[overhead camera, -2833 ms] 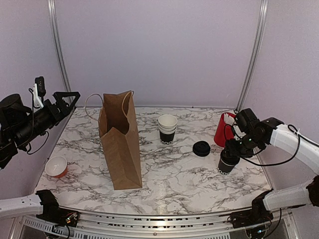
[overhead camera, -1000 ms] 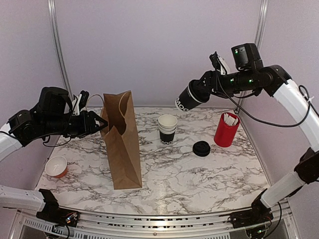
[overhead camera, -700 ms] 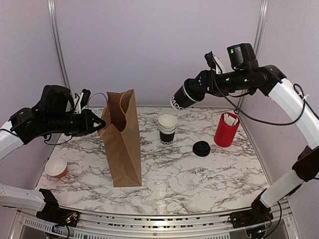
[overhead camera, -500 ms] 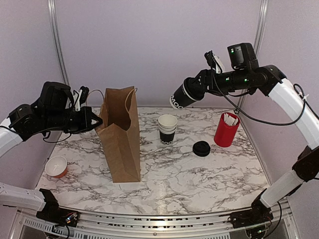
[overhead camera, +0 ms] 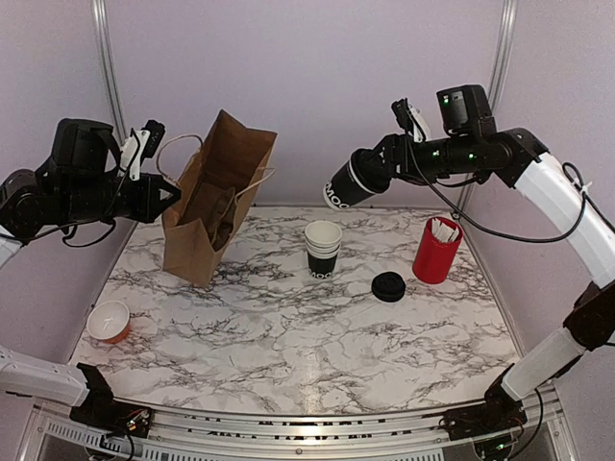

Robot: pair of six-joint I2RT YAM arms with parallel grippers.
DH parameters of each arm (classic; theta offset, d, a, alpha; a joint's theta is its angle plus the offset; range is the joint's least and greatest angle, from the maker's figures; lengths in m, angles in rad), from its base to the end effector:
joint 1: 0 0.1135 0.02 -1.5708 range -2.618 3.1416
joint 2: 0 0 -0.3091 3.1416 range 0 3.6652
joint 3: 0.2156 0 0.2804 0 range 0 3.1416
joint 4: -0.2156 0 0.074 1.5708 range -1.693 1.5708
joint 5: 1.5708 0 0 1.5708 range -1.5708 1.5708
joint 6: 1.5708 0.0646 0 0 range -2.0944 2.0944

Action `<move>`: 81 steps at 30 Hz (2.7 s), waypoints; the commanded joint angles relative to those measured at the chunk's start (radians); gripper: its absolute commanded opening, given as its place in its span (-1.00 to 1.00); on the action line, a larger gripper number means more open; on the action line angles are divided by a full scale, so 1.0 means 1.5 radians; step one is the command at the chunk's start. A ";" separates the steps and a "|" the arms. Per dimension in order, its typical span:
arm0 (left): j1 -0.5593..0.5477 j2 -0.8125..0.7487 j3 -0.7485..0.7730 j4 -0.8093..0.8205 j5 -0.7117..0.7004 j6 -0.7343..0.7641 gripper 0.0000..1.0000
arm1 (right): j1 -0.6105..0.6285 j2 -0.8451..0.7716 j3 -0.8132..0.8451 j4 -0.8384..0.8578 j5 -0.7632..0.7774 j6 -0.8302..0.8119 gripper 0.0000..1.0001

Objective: Pack the takeout coffee

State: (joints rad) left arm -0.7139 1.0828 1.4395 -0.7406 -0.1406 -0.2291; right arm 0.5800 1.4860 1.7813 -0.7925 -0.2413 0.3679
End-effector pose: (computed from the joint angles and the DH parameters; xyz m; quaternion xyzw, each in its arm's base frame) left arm 0.1864 -0.1495 0.4867 0.1604 0.8122 -0.2015 0.5234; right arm 0.2915 0.2094 0.4934 -0.1515 0.8418 0.3237 0.4045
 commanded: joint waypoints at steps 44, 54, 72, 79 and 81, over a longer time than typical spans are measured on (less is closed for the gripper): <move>-0.105 0.137 -0.095 0.144 0.157 -0.124 -1.00 | 0.010 -0.128 -0.054 0.080 -0.047 0.033 0.02; -0.120 0.190 -0.018 0.100 0.153 -0.128 -1.00 | 0.041 -0.177 -0.204 0.179 -0.095 0.071 0.03; -0.128 0.200 0.071 0.087 0.101 -0.138 -1.00 | 0.095 -0.111 -0.298 0.205 -0.075 0.080 0.02; -0.129 0.181 0.066 0.103 0.098 -0.168 -1.00 | 0.178 -0.008 -0.175 0.163 0.029 0.042 0.02; -0.130 0.176 0.051 0.123 0.102 -0.184 -1.00 | 0.212 0.018 -0.145 0.151 0.070 0.030 0.02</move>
State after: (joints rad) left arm -0.9024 1.3903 1.5223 -0.6254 0.0185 -0.4610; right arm 0.8230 1.4651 1.4467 -0.5377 -0.2714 0.4610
